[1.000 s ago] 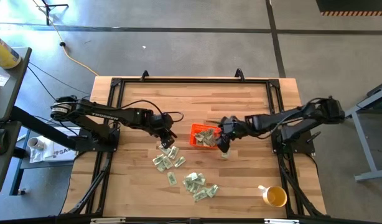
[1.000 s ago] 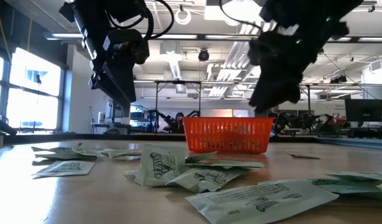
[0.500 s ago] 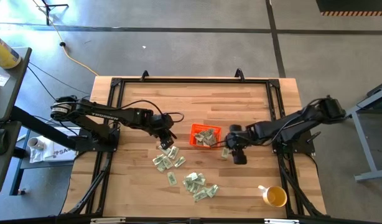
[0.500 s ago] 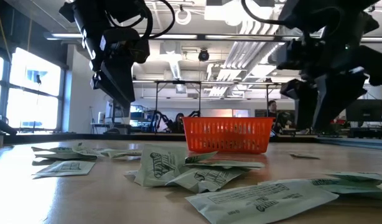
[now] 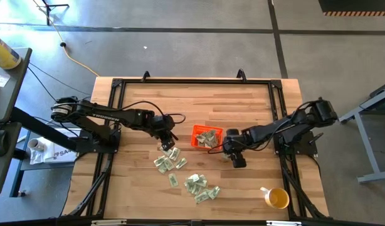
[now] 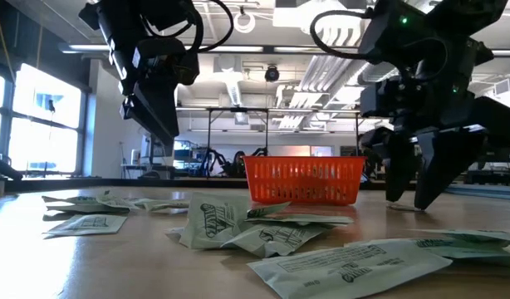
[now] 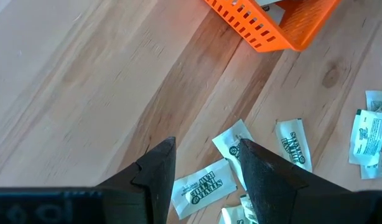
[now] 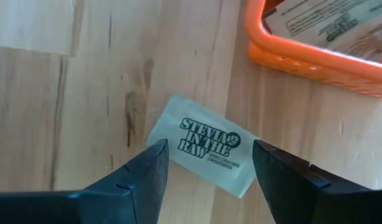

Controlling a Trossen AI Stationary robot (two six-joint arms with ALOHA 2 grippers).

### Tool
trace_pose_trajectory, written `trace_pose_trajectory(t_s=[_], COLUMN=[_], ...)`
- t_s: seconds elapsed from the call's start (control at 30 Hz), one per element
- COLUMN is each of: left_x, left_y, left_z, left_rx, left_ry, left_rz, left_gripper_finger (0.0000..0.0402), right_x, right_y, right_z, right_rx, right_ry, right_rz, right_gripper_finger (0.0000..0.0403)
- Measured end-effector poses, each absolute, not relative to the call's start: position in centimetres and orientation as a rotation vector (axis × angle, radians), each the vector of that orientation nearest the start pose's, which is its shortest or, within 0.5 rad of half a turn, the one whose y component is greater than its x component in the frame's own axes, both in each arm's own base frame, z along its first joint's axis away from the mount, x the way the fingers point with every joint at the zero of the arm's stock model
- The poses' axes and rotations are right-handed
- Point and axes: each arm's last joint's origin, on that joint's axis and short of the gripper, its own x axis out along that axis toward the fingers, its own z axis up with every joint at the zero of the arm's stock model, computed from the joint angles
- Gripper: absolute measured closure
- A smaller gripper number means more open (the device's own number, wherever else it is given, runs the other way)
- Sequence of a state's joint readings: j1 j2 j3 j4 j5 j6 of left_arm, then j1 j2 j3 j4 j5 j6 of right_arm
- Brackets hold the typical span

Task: Pick and place Stevia / Truvia into bins
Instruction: Put the white stevia packet into the orange bin

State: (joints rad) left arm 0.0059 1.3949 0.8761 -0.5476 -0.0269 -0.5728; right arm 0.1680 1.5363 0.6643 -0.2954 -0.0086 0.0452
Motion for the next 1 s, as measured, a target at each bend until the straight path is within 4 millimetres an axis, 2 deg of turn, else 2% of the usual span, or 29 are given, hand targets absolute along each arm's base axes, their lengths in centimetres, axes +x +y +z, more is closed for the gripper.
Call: trace_pose_trajectory(t_s=[0.17, 0.27, 0.37, 0.6, 0.8, 0.9, 1.0], left_x=[26.3, 26.3, 26.3, 26.3, 26.4, 26.4, 26.4], left_y=[0.2, 0.2, 0.2, 0.2, 0.3, 0.3, 0.3], left_z=[20.9, 20.9, 20.9, 20.9, 21.0, 21.0, 21.0], left_rx=[-0.506, -0.507, -0.507, -0.505, -0.504, -0.507, -0.511], left_ry=[1.028, 1.028, 1.028, 1.026, 1.018, 1.015, 1.014], left_rz=[0.334, 0.334, 0.333, 0.336, 0.337, 0.338, 0.34], left_gripper_finger=[0.019, 0.019, 0.019, 0.019, 0.019, 0.019, 0.019], right_x=[25.3, 25.3, 25.3, 24.2, 22.2, 21.6, 21.6], right_y=[3.7, 3.4, 3.1, 2.9, 3.2, 2.9, 2.1], right_z=[11.7, 11.0, 11.1, 11.9, 14.6, 17.2, 19.2], right_rx=[0.017, 0.092, 0.109, 0.109, 0.207, 0.274, 0.349], right_ry=[1.224, 1.265, 1.271, 1.308, 1.307, 1.157, 0.977], right_rz=[0.129, 0.09, 0.042, -0.042, -0.138, -0.226, -0.3], right_gripper_finger=[0.019, 0.0213, 0.0257, 0.039, 0.0386, 0.0397, 0.0392])
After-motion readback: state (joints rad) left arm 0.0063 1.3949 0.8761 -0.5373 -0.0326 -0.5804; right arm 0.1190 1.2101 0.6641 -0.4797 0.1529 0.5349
